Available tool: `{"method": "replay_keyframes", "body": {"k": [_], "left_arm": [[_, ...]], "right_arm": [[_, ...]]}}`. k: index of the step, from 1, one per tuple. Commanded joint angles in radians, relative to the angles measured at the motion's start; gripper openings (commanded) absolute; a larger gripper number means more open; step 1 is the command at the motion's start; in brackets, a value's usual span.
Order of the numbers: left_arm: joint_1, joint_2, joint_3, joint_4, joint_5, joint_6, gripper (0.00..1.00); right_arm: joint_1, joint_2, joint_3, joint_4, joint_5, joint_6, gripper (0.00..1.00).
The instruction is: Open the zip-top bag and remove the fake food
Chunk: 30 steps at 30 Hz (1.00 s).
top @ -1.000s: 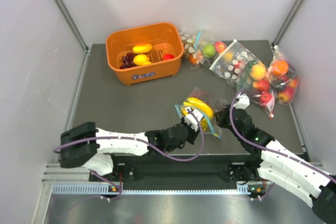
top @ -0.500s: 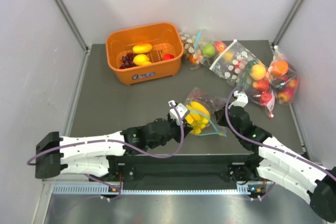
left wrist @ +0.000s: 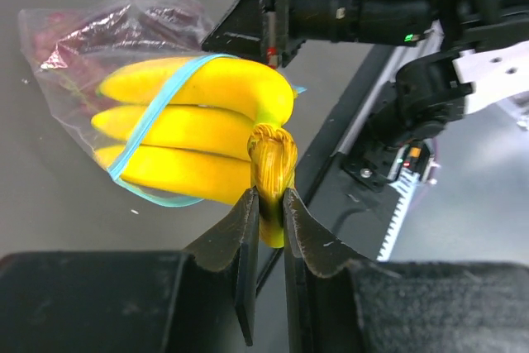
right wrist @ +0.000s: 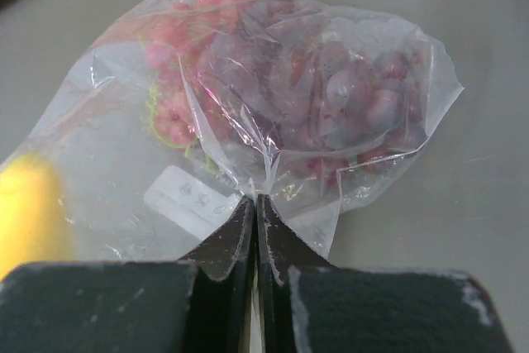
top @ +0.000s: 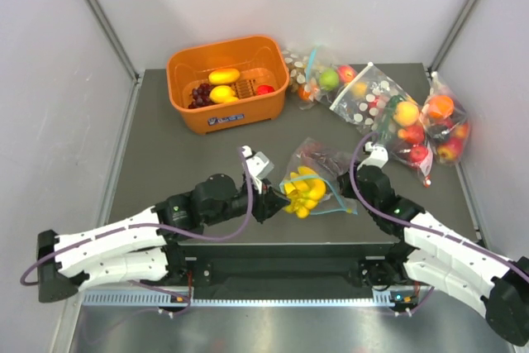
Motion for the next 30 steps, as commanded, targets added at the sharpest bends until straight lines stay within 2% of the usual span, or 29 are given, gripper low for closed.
{"method": "replay_keyframes", "body": {"k": [1,8,16,22,25,26,30], "left_arm": [[0.045,-0.076,0.064,0.0,0.097,-0.015,0.11],[0.192,-0.106,0.175,0.001,0.248,-0.005,0.12],[0.34,-0.021,0.3,0.055,0.427,-0.022,0.12],[0.421,0.059,0.38,0.07,0.479,-0.018,0.11],[0.501,0.089,0.4,0.082,0.507,-0.025,0.11],[0.557,0.097,0.4,0.113,0.533,-0.05,0.11],[0.703,0.144,0.396,0.265,0.709,-0.175,0.08]], "right_arm": [[-0.017,0.008,0.056,0.061,0.009,-0.021,0.0],[-0.022,0.005,0.052,0.068,-0.006,-0.024,0.0],[-0.023,0.003,0.044,0.08,-0.026,-0.025,0.0],[-0.022,0.013,0.044,0.109,-0.042,-0.03,0.0],[-0.023,0.016,0.039,0.118,-0.052,-0.03,0.0],[-0.023,0.016,0.036,0.12,-0.052,-0.03,0.0],[-0.025,0.016,0.026,0.123,-0.052,-0.031,0.0]]}}
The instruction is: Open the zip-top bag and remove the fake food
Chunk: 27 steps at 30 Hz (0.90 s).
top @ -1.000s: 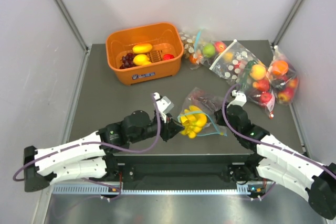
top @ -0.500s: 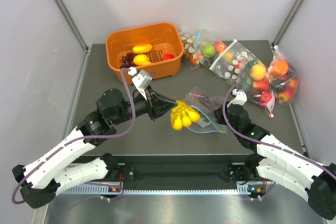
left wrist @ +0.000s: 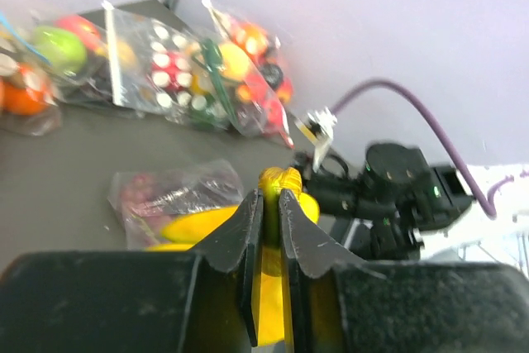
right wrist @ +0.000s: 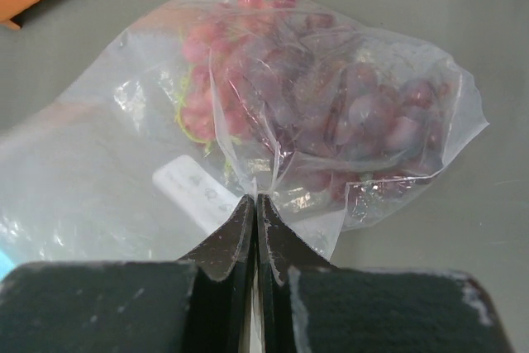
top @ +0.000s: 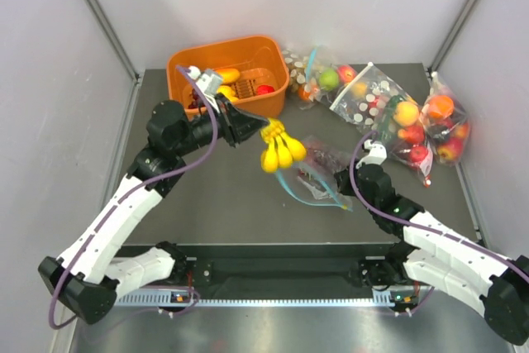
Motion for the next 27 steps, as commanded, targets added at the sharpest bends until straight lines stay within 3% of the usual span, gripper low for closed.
{"method": "replay_keyframes", "body": {"k": [1,9,18,27], "left_arm": [[0.086,0.023,0.041,0.213,0.155,-0.124,0.08],[0.135,0.061,0.076,0.207,0.186,-0.091,0.07],[0.291,0.228,0.29,0.17,0.18,-0.057,0.06],[0.425,0.432,0.491,0.061,-0.093,0.117,0.06]], "right_arm": [[-0.014,-0.001,0.024,0.055,-0.006,-0.013,0.0],[-0.013,0.013,0.021,0.072,-0.021,-0.013,0.0],[-0.013,0.016,0.023,0.078,-0.041,-0.01,0.0],[-0.013,0.005,0.026,0.075,-0.068,-0.02,0.0]]}}
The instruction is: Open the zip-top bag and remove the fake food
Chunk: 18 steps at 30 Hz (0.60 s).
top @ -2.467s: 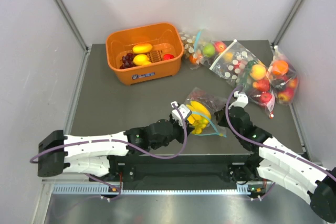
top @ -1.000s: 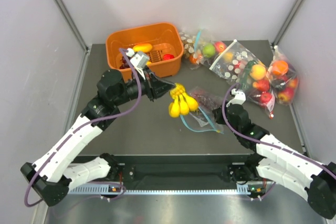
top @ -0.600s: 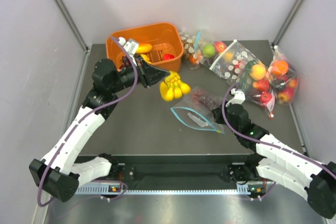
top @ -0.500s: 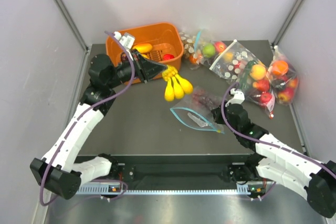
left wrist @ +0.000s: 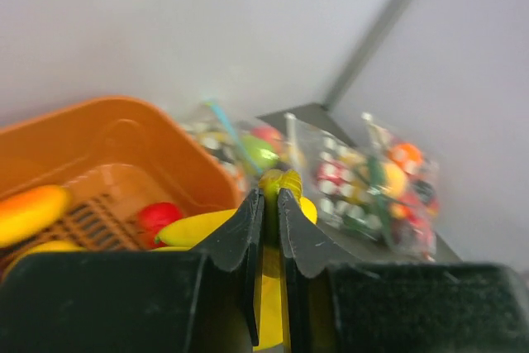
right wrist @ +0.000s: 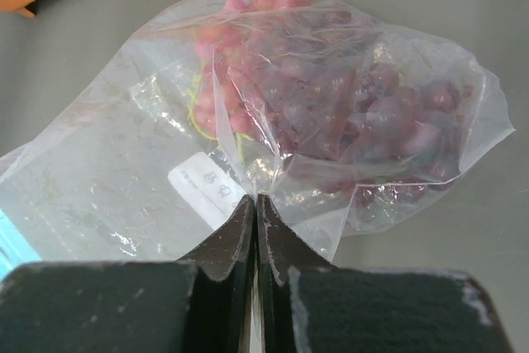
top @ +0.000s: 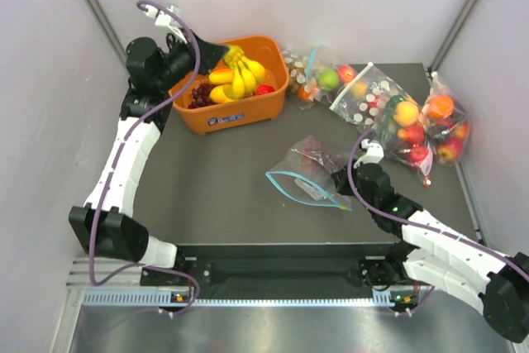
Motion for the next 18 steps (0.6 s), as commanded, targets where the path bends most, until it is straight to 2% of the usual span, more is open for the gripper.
{"method": "replay_keyframes", "body": {"k": [1,5,8,11,12,13,14,15,16,18], "left_arm": [[0.05,0.062,0.11,-0.012,-0.175,0.112,0.06],[0.104,0.181,0.209,-0.019,-0.226,0.134,0.07],[0.116,0.256,0.298,-0.097,-0.278,0.181,0.08],[0.119,0.308,0.349,-0.146,-0.302,0.218,0.19],[0.119,0.318,0.363,-0.156,-0.303,0.224,0.24],[0.119,0.326,0.364,-0.169,-0.301,0.232,0.45],[0.119,0.333,0.366,-0.176,-0.304,0.237,0.56],[0.119,0.336,0.363,-0.179,-0.306,0.246,0.75],[0.119,0.336,0.361,-0.182,-0.307,0.25,0.83],[0.119,0.33,0.357,-0.194,-0.296,0.26,0.9]], "right_arm": [[-0.012,-0.016,0.023,0.047,-0.036,-0.012,0.0],[-0.01,-0.021,0.021,0.044,-0.059,-0.013,0.0],[-0.009,-0.035,0.018,0.038,-0.069,-0.013,0.0],[-0.007,-0.049,0.018,0.029,-0.072,-0.013,0.0],[-0.007,-0.05,0.018,0.029,-0.072,-0.013,0.0],[-0.007,-0.053,0.018,0.027,-0.072,-0.013,0.0],[-0.007,-0.05,0.021,0.029,-0.073,-0.015,0.0],[-0.009,-0.05,0.021,0.027,-0.075,-0.015,0.0],[-0.006,-0.047,0.024,0.029,-0.079,-0.015,0.0],[-0.006,-0.046,0.024,0.032,-0.081,-0.013,0.0]]}}
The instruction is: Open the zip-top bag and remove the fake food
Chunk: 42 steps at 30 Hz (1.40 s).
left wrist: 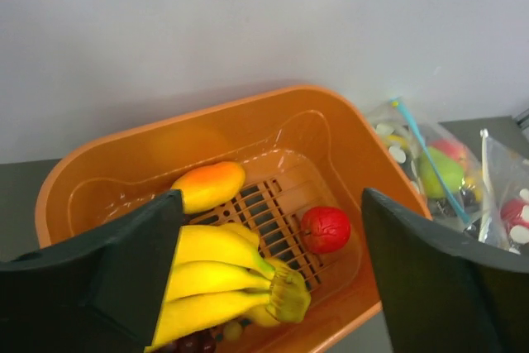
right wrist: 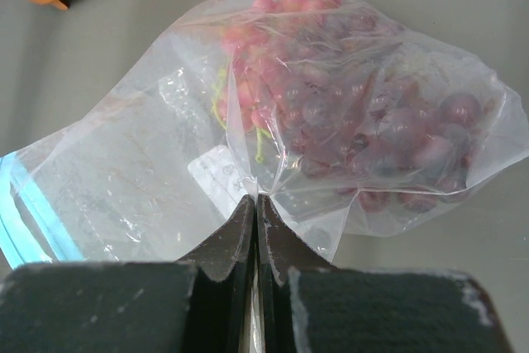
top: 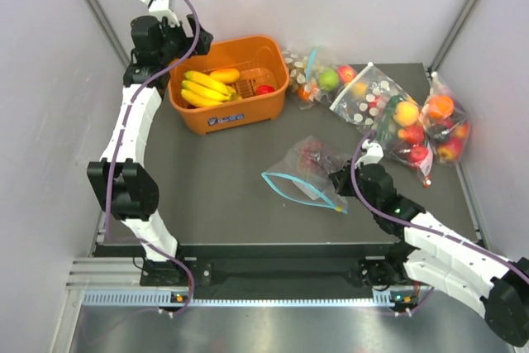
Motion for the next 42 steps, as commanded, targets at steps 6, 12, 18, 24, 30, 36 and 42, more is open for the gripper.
{"method": "replay_keyframes", "body": {"k": [6,12,18,24,30,36,42], "left_arm": [[-0.015,-0.102,-0.026,0.027,0.005,0.05,0.99],[-0.156,-0.271,-0.189,0.092,-0.041,0.053,0.98],[-0.443,-0.554,-0.489,0.128,-0.147,0.122,0.98],[-0.665,-0.797,-0.799,0.153,-0.087,0.087,0.96],[-0.823,-0.934,-0.964,0.112,-0.05,0.058,0.9],[-0.874,-0.906,-1.071,0.131,-0.086,0.085,0.83],[-0.874,-0.882,-1.117,0.185,-0.084,0.131,0.61]], "right_arm": [[-0.001,0.014,0.039,0.049,-0.031,-0.013,0.0],[0.008,0.05,0.081,0.064,-0.044,-0.016,0.0],[0.036,0.077,0.14,0.078,-0.062,-0.019,0.0],[0.077,0.142,0.206,0.121,-0.067,-0.013,0.0],[0.1,0.203,0.229,0.144,-0.064,-0.001,0.0],[0.119,0.214,0.221,0.155,-0.059,0.015,0.0],[0.132,0.199,0.214,0.144,-0.053,0.019,0.0]]}}
